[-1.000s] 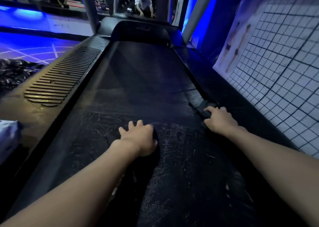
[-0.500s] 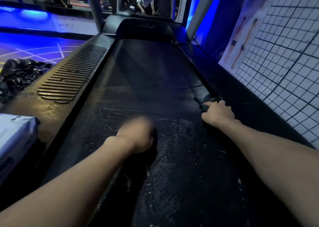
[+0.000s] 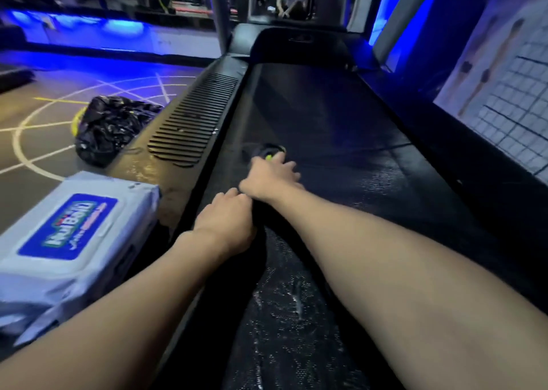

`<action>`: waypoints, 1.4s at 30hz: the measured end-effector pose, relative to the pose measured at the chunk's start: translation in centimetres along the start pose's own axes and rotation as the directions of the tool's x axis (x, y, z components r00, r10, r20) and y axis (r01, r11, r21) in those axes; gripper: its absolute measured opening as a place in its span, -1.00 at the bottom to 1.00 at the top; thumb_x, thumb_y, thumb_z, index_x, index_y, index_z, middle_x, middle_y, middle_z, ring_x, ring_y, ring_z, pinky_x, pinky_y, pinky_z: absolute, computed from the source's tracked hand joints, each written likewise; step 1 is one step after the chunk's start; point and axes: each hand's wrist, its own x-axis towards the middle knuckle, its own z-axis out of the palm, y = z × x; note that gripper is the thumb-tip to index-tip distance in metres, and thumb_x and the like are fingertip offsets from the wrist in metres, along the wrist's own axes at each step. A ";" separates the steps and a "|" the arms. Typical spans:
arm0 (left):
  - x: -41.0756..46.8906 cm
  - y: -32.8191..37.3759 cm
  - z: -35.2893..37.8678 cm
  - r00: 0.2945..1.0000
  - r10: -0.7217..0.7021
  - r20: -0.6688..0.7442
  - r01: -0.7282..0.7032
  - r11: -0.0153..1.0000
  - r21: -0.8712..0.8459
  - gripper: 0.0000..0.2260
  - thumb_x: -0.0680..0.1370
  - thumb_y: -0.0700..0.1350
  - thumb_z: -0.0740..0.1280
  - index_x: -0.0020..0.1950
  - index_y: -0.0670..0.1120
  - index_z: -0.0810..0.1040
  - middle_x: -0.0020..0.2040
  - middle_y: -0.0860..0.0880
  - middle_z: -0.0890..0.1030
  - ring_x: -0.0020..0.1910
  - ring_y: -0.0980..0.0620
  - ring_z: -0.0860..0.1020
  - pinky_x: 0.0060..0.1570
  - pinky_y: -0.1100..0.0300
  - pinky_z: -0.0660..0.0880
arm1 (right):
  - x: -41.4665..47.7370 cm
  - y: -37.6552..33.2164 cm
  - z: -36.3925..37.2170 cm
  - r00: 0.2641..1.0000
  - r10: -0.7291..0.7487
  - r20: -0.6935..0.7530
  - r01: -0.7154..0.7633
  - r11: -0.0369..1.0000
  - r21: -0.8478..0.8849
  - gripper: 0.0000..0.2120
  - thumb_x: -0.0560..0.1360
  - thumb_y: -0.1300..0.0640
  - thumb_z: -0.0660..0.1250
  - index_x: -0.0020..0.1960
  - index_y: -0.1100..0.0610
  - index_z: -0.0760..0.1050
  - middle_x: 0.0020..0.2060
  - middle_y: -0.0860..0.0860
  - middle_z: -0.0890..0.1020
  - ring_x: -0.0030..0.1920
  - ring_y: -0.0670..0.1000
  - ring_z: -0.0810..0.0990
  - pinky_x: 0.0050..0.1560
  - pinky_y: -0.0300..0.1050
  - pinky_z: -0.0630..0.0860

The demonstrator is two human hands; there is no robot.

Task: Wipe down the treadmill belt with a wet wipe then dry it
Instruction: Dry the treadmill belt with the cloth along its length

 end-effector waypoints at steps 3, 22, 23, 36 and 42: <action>-1.3 -2.8 -0.5 0.997 -0.062 -0.050 0.059 0.996 -0.062 -0.56 0.37 -0.11 0.23 0.21 -0.21 0.55 0.15 -0.22 0.58 0.18 -0.24 0.53 0.19 -0.04 0.48 | -0.8 -5.2 1.9 0.991 -0.116 0.059 0.110 0.989 0.101 -0.42 0.51 0.02 0.36 0.47 0.00 0.24 0.44 0.21 0.21 0.40 0.32 0.24 0.32 0.20 0.28; -3.4 6.5 -0.3 0.982 0.042 0.183 -0.070 0.986 0.150 -0.65 0.52 0.03 0.26 0.29 0.02 0.48 0.26 -0.09 0.41 0.29 -0.24 0.41 0.21 -0.17 0.39 | -2.7 10.0 -3.3 0.994 -0.102 0.026 0.103 0.995 -0.020 -0.55 0.54 0.09 0.27 0.39 -0.20 0.40 0.42 0.08 0.24 0.38 0.25 0.28 0.31 0.16 0.34; -3.4 7.4 -0.1 0.980 0.046 0.194 -0.079 0.983 0.165 -0.66 0.53 0.02 0.25 0.29 -0.01 0.46 0.26 -0.10 0.40 0.29 -0.24 0.39 0.20 -0.19 0.37 | -2.7 11.5 -3.8 0.997 -0.073 0.017 0.074 0.997 -0.031 -0.55 0.54 0.08 0.27 0.39 -0.21 0.40 0.41 0.07 0.24 0.37 0.25 0.29 0.30 0.15 0.34; -3.0 16.6 2.2 0.930 0.271 0.248 -0.299 0.951 0.085 -0.70 0.55 -0.05 0.20 0.27 -0.03 0.46 0.21 -0.11 0.39 0.26 -0.23 0.37 0.18 -0.19 0.34 | -7.3 29.2 -10.0 0.955 0.281 -0.093 -0.289 0.952 -0.097 -0.55 0.58 0.04 0.24 0.46 -0.16 0.33 0.44 0.15 0.21 0.33 0.32 0.32 0.31 0.13 0.37; -3.0 16.2 2.5 0.916 0.334 0.222 -0.357 0.932 0.070 -0.69 0.54 -0.07 0.19 0.28 0.00 0.48 0.20 -0.07 0.42 0.24 -0.17 0.41 0.17 -0.13 0.37 | -9.4 30.9 -10.1 0.933 0.326 -0.155 -0.344 0.933 -0.106 -0.52 0.57 0.07 0.21 0.47 -0.17 0.32 0.41 0.17 0.24 0.25 0.32 0.39 0.20 0.10 0.43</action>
